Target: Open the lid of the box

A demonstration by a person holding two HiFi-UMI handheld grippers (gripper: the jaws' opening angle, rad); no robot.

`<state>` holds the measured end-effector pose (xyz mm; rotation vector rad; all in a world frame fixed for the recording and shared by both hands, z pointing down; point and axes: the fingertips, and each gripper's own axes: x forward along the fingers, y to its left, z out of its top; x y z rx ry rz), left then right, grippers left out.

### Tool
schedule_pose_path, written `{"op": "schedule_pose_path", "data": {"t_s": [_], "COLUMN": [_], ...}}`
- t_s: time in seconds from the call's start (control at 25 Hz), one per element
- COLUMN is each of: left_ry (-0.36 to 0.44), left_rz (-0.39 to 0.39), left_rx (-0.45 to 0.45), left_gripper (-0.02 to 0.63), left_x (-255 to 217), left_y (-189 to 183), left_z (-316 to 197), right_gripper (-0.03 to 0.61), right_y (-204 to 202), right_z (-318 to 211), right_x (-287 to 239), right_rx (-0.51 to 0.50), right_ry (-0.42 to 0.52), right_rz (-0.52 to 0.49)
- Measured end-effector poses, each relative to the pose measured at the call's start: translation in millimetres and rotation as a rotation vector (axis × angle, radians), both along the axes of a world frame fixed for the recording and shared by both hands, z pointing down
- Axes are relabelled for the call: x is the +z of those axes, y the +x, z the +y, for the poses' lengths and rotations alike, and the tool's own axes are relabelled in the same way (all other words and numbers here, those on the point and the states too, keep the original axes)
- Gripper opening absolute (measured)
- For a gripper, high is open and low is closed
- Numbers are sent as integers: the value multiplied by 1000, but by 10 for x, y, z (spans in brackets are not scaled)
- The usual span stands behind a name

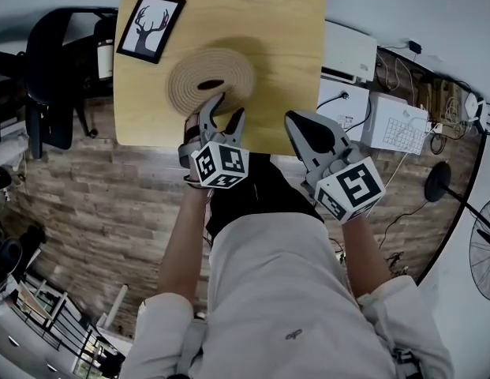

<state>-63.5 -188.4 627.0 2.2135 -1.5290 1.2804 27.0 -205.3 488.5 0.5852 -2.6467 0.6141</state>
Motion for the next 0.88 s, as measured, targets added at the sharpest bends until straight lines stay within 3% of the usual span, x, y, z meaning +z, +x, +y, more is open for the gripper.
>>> {"op": "schedule_pose_path", "data": {"t_s": [0.32, 0.6, 0.88], "left_ry": [21, 58, 64], "left_rz": [-87, -151, -161], "left_rx": [15, 51, 45], "left_gripper": [233, 192, 158], "left_x": [79, 114, 124], "left_y": [-1, 12, 37], "left_z": [-38, -33, -36], "right_gripper": [-2, 0, 0], "right_y": [18, -4, 24], "right_z": [-6, 15, 20], "right_x": [41, 43, 52], "right_rx": [-1, -1, 8], "right_ry": [-12, -36, -54], "right_rz": [1, -20, -32]}}
